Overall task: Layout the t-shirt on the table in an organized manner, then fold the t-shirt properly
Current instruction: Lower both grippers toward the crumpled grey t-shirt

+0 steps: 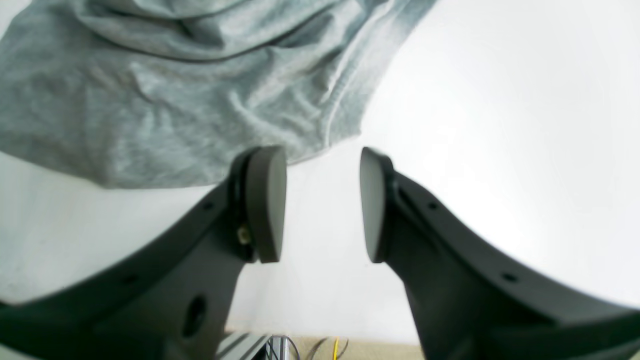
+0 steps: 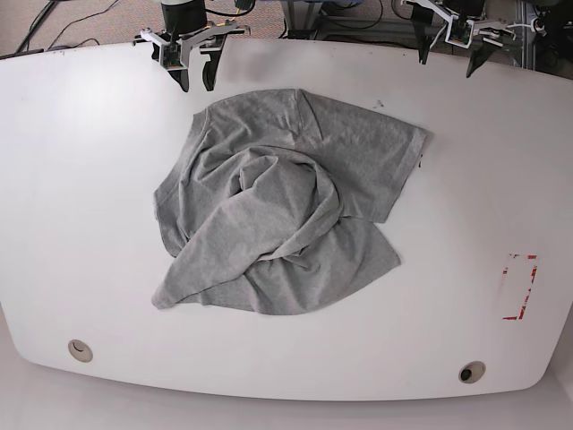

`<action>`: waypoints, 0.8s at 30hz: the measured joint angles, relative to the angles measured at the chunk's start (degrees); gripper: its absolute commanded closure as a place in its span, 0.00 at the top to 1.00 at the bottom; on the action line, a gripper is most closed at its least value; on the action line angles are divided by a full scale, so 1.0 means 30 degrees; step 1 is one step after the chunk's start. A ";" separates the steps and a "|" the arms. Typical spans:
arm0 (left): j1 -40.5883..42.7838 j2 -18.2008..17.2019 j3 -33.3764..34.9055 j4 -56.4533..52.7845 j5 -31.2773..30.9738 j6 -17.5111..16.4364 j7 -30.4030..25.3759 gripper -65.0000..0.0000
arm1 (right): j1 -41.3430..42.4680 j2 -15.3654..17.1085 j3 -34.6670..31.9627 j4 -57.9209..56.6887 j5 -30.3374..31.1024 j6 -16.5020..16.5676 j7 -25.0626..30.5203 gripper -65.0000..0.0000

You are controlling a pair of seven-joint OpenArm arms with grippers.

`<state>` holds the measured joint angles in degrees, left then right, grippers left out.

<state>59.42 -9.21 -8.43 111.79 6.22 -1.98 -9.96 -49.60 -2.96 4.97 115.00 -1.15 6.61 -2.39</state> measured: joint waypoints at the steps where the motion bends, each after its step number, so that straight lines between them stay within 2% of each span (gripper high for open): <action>1: -0.0131 0.0007 0.0000 0.0015 0.0007 0.0000 -0.0007 0.78 | 0.0277 0.0029 0.0007 -0.0015 0.0000 0.0000 -0.0430 0.37; 9: -0.1100 0.0007 0.0000 0.0022 0.0000 0.0007 -0.0007 0.78 | 0.1967 -0.0095 0.0000 -0.0015 0.0022 0.0007 -0.2477 0.38; 13: -0.1479 0.0000 0.0000 0.0124 0.0000 0.0007 -0.0007 0.78 | 0.2710 -0.0393 0.0007 -0.0015 0.0036 0.0015 -0.3096 0.48; 17: -0.1982 0.0044 0.0000 0.0153 0.0000 0.0000 -0.0051 0.78 | 0.3585 -0.0998 0.0058 -0.0029 0.0146 -0.0058 -0.4313 0.53; 24: -0.2499 0.0029 0.0007 0.0153 0.0000 0.0007 -0.0058 0.78 | 0.4371 -0.1071 0.0146 -0.0029 0.3198 0.0007 -0.5872 0.53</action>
<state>51.92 -9.13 -8.40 112.25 6.22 -1.96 -10.13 -36.49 -6.17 5.41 114.91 8.45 6.63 -20.01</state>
